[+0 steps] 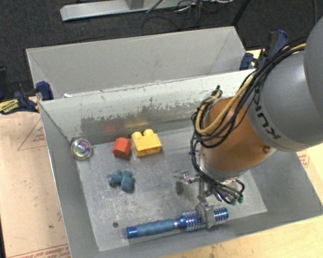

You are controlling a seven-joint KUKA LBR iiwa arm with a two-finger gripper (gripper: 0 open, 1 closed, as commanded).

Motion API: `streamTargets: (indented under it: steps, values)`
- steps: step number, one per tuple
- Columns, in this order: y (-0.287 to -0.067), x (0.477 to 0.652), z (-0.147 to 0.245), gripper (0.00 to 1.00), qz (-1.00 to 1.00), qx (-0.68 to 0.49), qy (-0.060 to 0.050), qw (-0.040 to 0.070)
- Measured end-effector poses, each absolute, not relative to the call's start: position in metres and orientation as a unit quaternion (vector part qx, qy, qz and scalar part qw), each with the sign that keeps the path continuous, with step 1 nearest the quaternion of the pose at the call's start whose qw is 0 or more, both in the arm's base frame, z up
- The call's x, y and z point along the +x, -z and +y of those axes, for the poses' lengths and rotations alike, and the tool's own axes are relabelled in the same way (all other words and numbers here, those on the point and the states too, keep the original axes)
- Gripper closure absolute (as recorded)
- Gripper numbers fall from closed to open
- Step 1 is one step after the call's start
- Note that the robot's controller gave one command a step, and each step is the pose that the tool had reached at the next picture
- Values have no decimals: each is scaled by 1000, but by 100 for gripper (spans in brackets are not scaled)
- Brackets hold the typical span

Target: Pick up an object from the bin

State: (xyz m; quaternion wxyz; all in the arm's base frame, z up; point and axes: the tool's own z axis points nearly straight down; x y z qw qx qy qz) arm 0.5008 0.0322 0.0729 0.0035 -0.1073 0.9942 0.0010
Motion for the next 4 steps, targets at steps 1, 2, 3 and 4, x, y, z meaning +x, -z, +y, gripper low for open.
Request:
streamTargets:
  steps: [1, 2, 3, 4]
  values:
    - [-78, 485, 47, 0, 993, -118, 0, 10]
    - [-76, 482, 47, 100, 993, -117, -1, 4]
    - [-77, 485, 48, 0, 993, -117, -1, 11]
    - [-125, 501, 50, 0, 939, -344, 0, 3]
